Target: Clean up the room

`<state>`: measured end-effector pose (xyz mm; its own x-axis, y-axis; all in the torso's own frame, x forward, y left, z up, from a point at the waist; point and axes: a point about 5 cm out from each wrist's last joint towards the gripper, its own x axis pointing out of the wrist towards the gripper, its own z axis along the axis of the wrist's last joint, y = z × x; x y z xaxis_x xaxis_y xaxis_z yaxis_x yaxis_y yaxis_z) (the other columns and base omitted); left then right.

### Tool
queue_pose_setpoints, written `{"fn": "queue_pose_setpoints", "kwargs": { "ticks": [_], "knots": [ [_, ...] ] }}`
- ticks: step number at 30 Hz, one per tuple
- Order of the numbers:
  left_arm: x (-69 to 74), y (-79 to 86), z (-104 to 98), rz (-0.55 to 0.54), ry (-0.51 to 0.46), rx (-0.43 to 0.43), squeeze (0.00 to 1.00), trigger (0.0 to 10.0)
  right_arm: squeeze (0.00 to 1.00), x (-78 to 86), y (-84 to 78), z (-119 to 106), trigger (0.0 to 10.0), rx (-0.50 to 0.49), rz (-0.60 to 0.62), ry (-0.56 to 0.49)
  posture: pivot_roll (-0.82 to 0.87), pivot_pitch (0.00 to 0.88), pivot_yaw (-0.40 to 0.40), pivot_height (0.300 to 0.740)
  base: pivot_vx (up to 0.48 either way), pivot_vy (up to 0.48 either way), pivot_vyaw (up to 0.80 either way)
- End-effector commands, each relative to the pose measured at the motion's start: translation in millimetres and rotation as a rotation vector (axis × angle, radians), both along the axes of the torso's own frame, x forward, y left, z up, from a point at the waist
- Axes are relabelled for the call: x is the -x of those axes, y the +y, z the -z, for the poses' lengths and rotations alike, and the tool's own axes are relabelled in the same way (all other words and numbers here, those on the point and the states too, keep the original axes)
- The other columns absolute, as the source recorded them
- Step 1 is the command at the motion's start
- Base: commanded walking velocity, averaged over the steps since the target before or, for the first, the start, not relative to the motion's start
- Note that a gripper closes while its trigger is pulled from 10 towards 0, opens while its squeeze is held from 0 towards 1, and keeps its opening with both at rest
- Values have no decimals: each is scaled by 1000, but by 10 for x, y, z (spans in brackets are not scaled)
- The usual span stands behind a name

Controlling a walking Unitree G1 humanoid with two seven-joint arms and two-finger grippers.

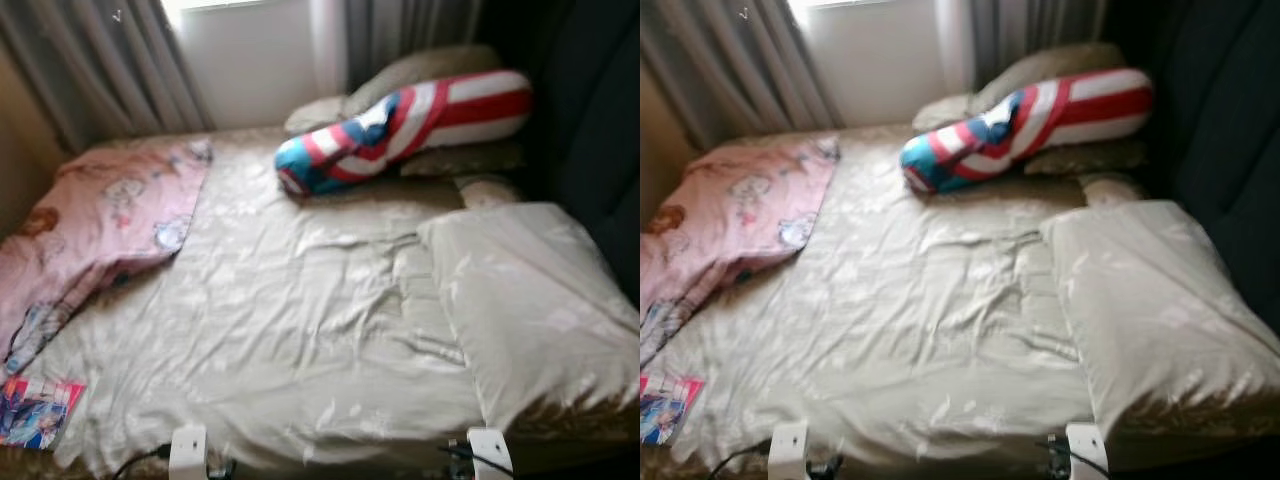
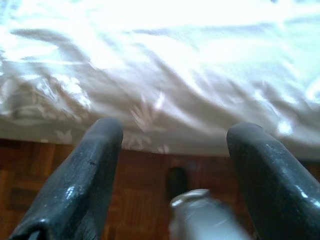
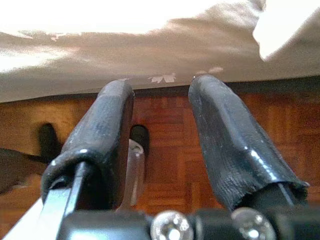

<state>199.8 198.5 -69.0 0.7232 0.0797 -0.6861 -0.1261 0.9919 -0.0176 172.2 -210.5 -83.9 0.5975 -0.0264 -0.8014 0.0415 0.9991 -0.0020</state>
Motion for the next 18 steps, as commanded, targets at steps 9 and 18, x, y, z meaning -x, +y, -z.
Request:
{"fn": "queue_pose_setpoints", "kwargs": {
  "ticks": [9, 18],
  "knots": [
    [163, 110, 72, -19, 55, -24, 0, 10000, 0, -9, 110, 15, 10000, -23, -22, 3, -80, 45, 71, 740, 0, 342, 0],
    [151, 118, 65, -17, 53, -26, 0, 10000, 0, -24, 199, 21, 10000, -26, -55, -1, -76, 28, 73, 740, 0, 352, 538]
  ]
}}
